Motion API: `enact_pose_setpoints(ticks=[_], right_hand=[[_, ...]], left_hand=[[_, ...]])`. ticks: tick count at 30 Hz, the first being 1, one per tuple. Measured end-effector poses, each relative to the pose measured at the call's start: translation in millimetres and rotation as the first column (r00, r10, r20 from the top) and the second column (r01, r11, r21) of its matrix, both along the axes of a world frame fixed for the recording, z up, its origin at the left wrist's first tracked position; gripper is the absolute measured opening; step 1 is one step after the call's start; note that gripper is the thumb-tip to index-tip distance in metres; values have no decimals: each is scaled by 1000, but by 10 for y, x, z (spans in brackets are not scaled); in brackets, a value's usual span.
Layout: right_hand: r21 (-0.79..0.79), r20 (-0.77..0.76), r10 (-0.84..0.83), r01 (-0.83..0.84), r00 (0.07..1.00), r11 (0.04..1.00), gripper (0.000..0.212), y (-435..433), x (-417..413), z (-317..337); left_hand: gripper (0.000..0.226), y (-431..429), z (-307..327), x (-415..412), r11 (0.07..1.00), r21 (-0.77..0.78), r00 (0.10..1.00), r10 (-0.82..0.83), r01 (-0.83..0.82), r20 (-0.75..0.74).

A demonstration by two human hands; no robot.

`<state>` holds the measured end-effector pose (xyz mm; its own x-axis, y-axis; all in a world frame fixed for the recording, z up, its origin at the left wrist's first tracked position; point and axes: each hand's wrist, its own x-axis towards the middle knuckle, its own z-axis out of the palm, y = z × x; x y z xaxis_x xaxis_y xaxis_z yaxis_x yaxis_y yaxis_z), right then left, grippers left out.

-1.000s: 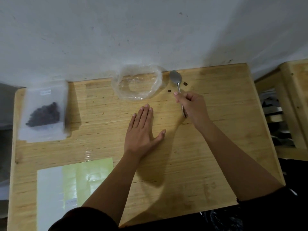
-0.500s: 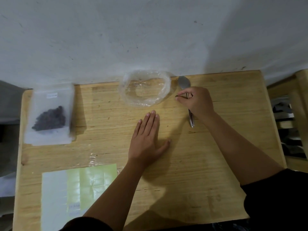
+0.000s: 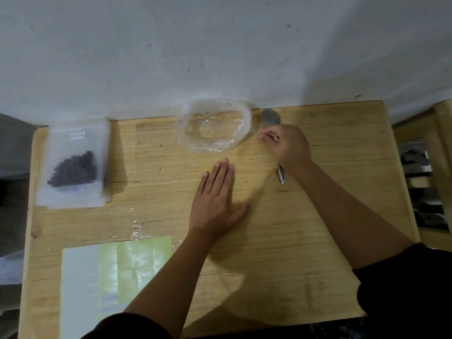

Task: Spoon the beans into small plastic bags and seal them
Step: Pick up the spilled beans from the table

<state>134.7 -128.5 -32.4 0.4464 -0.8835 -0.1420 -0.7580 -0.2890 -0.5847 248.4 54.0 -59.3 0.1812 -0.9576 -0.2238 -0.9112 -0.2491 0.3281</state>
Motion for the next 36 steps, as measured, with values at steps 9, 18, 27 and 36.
enact_pose_setpoints(ticks=[9,18,27,36], right_hand=[[533,359,-346,114,867,839,28,139,-53,143],[755,429,-866,-628,257,187,11,671,-278,-39],[856,452,-815,-434,362,281,29,716,-345,-40],[509,248,-648,472,720,719,39,247,-542,198]], left_hand=[[86,-4,18,-1,1000,-14,999,14,-15,-29],[87,-2,39,-24,1000,-19,1000,8,-8,0],[86,2,35,-39,999,-28,1000,27,-27,-4],[87,3,32,-10,999,-32,1000,11,-11,-3]])
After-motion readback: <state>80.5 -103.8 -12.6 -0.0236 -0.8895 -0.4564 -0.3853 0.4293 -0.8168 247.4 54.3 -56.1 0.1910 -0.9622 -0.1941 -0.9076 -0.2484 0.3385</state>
